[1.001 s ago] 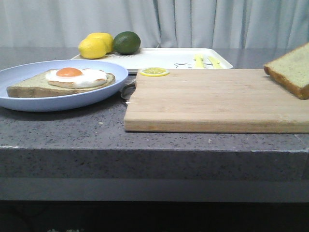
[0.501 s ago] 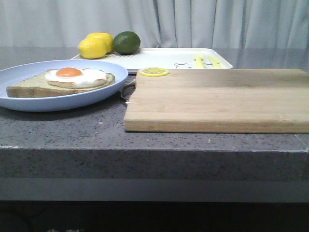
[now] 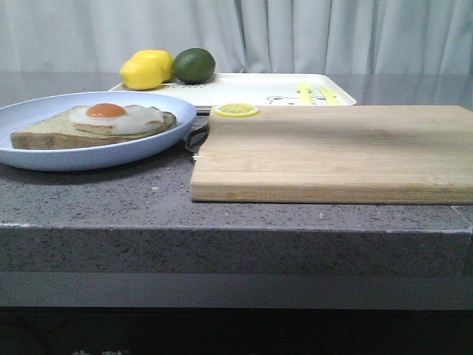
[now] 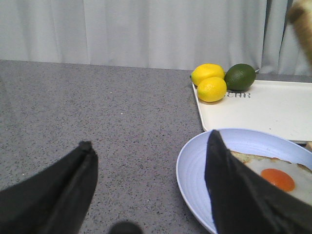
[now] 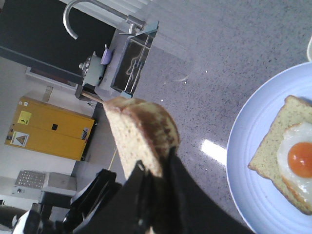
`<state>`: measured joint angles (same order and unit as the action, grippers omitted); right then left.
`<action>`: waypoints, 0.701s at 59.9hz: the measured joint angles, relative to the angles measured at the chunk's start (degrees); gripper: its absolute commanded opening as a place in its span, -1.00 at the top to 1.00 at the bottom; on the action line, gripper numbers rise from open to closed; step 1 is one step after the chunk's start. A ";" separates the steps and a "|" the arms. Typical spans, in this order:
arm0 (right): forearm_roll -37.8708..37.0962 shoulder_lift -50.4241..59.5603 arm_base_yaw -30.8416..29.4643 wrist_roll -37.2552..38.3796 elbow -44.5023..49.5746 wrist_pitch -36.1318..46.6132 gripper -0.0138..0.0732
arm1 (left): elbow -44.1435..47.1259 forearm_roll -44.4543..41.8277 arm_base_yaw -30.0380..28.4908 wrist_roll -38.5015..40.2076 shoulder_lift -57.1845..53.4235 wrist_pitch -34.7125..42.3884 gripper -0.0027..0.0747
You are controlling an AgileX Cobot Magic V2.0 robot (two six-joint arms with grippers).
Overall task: Place bread and move sandwich to tray
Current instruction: 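Carry the bread with the right gripper and lower it onto the egg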
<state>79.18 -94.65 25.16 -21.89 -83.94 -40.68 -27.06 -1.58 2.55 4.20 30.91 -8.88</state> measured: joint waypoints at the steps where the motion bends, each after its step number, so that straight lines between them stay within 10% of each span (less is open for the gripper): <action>1: 0.36 -0.77 1.00 0.00 0.00 0.99 0.85 | 0.00 0.00 0.00 0.00 0.00 0.00 -0.25; 42: 4.59 -12.54 7.56 -0.10 5.49 20.04 0.84 | 0.00 0.00 0.00 0.00 0.00 0.00 -0.25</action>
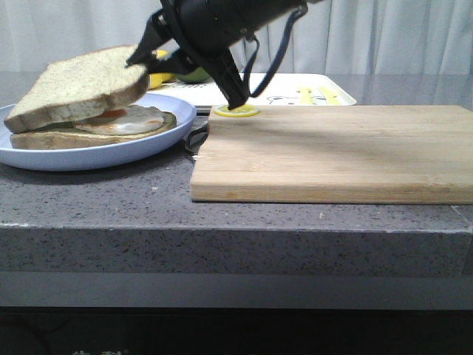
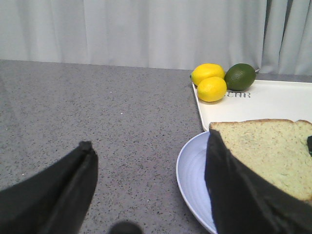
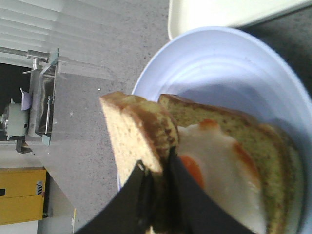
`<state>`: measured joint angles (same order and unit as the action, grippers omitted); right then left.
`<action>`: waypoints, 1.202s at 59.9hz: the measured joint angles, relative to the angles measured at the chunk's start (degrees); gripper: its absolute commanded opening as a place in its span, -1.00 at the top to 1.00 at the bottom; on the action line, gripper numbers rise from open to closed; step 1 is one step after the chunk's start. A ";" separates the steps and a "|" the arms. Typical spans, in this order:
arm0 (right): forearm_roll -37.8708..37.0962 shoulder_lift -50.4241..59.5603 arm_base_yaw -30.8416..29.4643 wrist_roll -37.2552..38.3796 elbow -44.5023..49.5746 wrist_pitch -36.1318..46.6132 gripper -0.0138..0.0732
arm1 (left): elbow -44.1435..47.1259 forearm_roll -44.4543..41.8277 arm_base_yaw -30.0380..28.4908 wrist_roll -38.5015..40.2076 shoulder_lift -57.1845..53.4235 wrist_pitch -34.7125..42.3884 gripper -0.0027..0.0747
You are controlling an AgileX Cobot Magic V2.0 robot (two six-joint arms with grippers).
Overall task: Place bread and move sandwich to tray
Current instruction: 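Carry the bread with the right gripper and lower it onto the egg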
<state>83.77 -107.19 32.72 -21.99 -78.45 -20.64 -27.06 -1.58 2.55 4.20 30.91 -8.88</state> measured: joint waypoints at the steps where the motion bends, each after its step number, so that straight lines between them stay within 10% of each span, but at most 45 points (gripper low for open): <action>1: 0.11 0.00 0.00 0.00 0.13 0.12 0.84 | 0.00 0.00 0.00 0.00 0.00 0.00 -0.25; 47: 0.31 0.00 0.00 0.00 1.85 0.30 0.83 | 0.00 0.00 0.00 0.00 0.00 0.00 -0.25; 72: 0.31 0.00 0.00 0.00 1.85 -0.87 -0.14 | 0.00 0.00 0.00 0.00 0.00 0.00 -0.25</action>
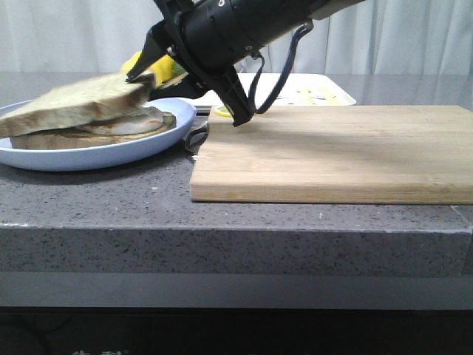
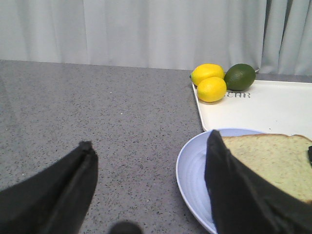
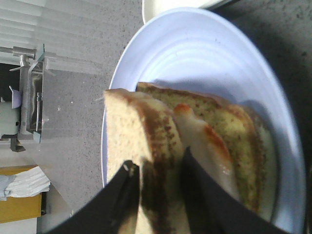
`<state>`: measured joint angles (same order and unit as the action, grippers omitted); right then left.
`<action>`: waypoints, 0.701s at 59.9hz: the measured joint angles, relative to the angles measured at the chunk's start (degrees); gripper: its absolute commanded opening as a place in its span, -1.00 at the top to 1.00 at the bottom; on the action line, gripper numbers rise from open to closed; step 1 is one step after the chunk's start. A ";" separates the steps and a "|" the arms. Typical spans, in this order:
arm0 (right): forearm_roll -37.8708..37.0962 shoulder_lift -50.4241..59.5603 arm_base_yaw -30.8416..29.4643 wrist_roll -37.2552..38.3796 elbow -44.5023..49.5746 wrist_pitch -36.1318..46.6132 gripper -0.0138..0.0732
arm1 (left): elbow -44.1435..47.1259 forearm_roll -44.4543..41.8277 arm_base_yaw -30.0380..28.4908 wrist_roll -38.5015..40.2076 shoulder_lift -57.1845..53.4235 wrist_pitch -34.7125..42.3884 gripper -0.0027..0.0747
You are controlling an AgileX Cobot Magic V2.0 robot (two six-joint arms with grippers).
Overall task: Place bread and move sandwich to tray
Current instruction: 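Carry the bread with the right gripper and lower it onto the egg, then open the right gripper and raise it away from the sandwich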
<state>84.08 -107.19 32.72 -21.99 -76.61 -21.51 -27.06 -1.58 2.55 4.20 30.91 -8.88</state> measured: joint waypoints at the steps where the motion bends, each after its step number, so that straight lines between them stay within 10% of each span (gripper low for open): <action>1: 0.00 0.00 0.00 0.00 0.00 -0.18 -0.14 | 0.00 0.00 0.00 0.00 0.00 0.00 -0.25; 29: -0.52 5.00 -4.11 0.00 1.83 -3.67 -0.14 | 0.00 0.00 0.00 0.00 0.00 0.00 -0.25; 42: -13.07 15.21 -8.65 0.00 2.54 -9.55 0.00 | 0.00 0.00 0.00 0.00 0.00 0.00 -0.25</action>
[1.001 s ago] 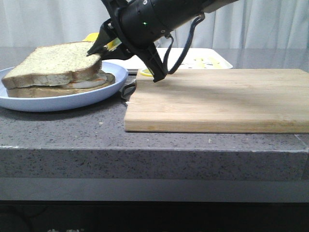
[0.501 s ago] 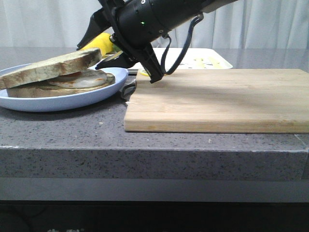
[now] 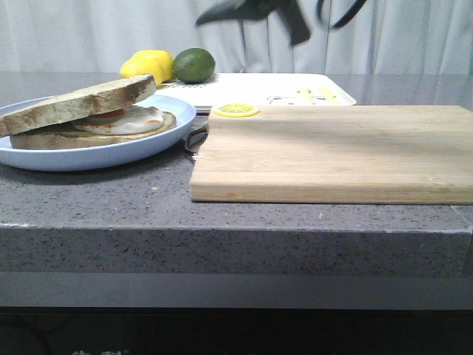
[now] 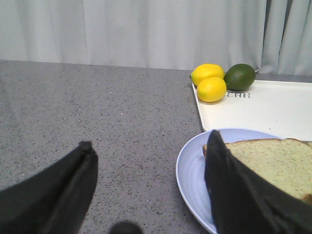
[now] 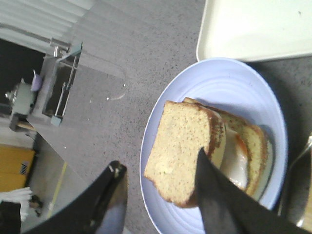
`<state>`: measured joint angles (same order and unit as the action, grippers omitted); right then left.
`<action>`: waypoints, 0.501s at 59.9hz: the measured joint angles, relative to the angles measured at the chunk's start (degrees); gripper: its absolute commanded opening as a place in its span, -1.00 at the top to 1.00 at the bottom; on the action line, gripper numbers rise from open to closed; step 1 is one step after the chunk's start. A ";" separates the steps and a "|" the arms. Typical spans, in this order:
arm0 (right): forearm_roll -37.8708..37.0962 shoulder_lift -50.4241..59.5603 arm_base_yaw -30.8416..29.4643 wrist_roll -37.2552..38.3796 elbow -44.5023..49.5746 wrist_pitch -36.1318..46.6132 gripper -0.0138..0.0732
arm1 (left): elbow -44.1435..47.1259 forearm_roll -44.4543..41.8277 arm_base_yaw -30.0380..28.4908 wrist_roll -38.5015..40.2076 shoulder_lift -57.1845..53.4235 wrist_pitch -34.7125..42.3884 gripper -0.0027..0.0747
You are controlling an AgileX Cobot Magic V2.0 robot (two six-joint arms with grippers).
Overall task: Place bread and move sandwich to tray
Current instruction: 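Open the right gripper and raise it away from the sandwich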
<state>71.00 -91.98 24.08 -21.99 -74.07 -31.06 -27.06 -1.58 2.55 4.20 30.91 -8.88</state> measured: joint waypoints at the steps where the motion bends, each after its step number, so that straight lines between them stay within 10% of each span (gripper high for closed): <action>1: -1.27 0.70 -0.31 0.00 0.00 -0.46 0.07 | 0.00 0.00 0.00 0.00 0.00 0.00 -0.25; 15: -19.34 11.21 -7.57 0.00 0.00 -11.23 0.86 | 0.00 0.00 0.00 0.00 0.00 0.00 -0.25; 30: -32.69 21.10 -21.06 0.00 0.26 -20.94 0.84 | 0.00 0.00 0.00 0.00 0.00 0.00 -0.25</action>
<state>38.31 -70.88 3.02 -21.99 -73.80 -52.00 -27.06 -1.58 2.55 4.20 30.91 -8.88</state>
